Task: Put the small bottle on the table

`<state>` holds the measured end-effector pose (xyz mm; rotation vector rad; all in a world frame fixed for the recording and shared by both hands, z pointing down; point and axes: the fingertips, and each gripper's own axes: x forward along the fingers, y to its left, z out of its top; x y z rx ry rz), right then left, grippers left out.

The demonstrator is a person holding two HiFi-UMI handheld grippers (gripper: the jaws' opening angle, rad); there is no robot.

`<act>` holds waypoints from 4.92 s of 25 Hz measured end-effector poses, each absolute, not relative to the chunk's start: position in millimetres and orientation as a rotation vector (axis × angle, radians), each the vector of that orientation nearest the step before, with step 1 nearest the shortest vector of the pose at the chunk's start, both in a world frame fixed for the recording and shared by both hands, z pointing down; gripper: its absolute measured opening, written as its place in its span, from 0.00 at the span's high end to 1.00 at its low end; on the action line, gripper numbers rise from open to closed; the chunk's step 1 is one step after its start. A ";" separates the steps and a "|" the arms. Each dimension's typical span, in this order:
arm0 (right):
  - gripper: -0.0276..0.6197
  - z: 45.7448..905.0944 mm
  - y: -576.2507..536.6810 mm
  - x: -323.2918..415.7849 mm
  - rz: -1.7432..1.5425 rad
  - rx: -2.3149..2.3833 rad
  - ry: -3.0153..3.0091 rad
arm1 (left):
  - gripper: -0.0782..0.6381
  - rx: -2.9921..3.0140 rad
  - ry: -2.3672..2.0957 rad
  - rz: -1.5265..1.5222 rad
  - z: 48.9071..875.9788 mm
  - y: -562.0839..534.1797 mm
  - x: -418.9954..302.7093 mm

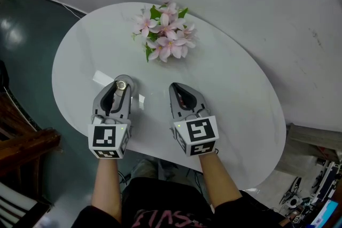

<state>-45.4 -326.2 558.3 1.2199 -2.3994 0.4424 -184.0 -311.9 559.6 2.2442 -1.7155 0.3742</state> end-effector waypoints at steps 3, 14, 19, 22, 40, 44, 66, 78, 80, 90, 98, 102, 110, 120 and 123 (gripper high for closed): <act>0.85 559.4 -326.3 -45.1 0.443 1.218 -2.399 | 0.71 2.244 -1.718 0.373 560.4 -312.7 -183.7; 0.85 559.9 -324.6 -41.3 0.444 1.213 -2.393 | 0.71 2.242 -1.723 0.377 562.2 -312.8 -180.5; 0.85 557.7 -323.7 -40.5 0.442 1.214 -2.394 | 0.71 2.245 -1.726 0.378 562.4 -312.7 -180.8; 0.85 555.6 -323.7 -39.9 0.441 1.218 -2.395 | 0.71 2.243 -1.722 0.369 562.2 -313.1 -180.3; 0.85 535.8 -313.5 -39.0 0.401 1.242 -2.425 | 0.71 2.284 -1.768 0.286 531.3 -300.9 -183.7; 0.85 526.1 -308.8 -36.5 0.389 1.260 -2.440 | 0.71 2.299 -1.766 0.311 524.4 -293.9 -181.0; 0.85 478.7 -267.4 -18.6 0.327 1.307 -2.513 | 0.85 2.322 -1.833 0.343 488.4 -249.4 -165.0; 0.85 452.8 -247.4 -16.1 0.273 1.297 -2.559 | 0.86 2.349 -1.855 0.327 465.7 -227.9 -158.0; 0.85 448.1 -243.7 -15.6 0.262 1.293 -2.567 | 0.87 2.356 -1.862 0.329 461.6 -225.1 -156.7; 0.85 427.3 -230.7 -4.0 0.205 1.302 -2.594 | 0.87 2.396 -1.892 0.323 437.8 -213.4 -146.0; 0.85 414.3 -217.9 0.0 0.162 1.290 -2.617 | 0.87 2.416 -1.908 0.315 423.1 -199.9 -138.1; 0.85 407.3 -212.1 0.2 0.134 1.281 -2.628 | 0.88 2.418 -1.911 0.299 417.6 -194.8 -134.6; 0.85 391.5 -208.0 7.8 0.100 1.307 -2.648 | 0.88 2.443 -1.921 0.301 401.6 -187.1 -129.4; 0.85 376.9 -199.1 13.9 0.067 1.337 -2.676 | 0.87 2.475 -1.943 0.248 380.3 -175.2 -128.7; 0.85 373.5 -197.1 17.1 0.069 1.344 -2.682 | 0.87 2.475 -1.945 0.247 376.7 -170.6 -127.6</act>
